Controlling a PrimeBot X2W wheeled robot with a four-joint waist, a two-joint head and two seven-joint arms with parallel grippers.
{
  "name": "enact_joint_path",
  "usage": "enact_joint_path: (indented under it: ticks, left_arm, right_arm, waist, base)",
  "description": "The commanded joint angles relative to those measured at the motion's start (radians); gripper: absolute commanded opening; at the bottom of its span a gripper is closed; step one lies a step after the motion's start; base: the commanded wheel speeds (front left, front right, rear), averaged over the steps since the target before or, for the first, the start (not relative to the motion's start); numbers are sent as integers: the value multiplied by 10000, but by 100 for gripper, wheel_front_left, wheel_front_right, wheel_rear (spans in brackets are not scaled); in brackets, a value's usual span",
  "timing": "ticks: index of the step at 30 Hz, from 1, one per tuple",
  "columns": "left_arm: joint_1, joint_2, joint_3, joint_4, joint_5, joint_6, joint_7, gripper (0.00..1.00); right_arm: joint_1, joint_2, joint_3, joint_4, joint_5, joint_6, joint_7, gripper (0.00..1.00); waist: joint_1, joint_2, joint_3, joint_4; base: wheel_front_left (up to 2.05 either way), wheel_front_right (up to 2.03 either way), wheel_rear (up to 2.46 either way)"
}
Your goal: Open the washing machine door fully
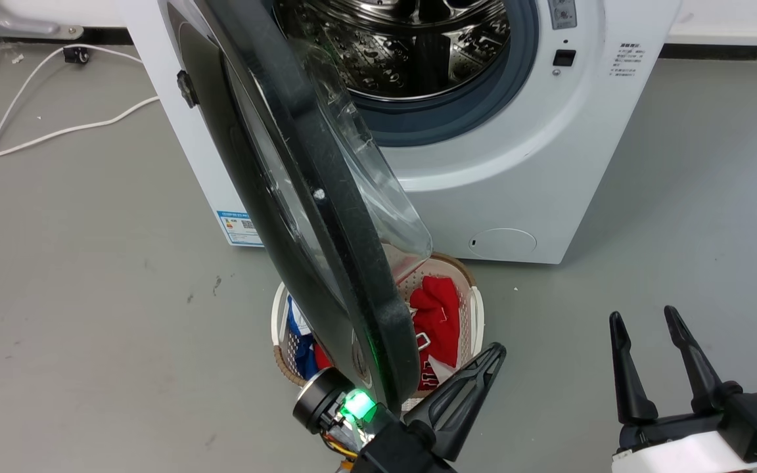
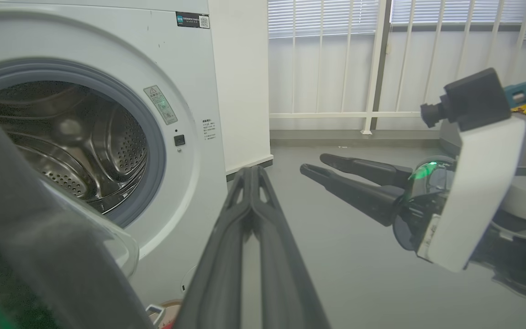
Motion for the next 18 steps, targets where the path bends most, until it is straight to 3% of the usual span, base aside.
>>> enact_joint_path:
  ticks: [1,18]
  left_arm:
    - [-39,-15,100,146,-18,7,-16,0]
    - [-61,-14,1773,1032,-130,317,-9,0]
  right_arm:
    - [-140,36,2,26,-28,-2,-17,100]
    - [-208,36,-55,206,-34,-2,-17,100]
  waist:
    - [0,0,54,-2]
    - [0,0,303,257]
  base:
    - [0,0,0]
    - [0,0,0]
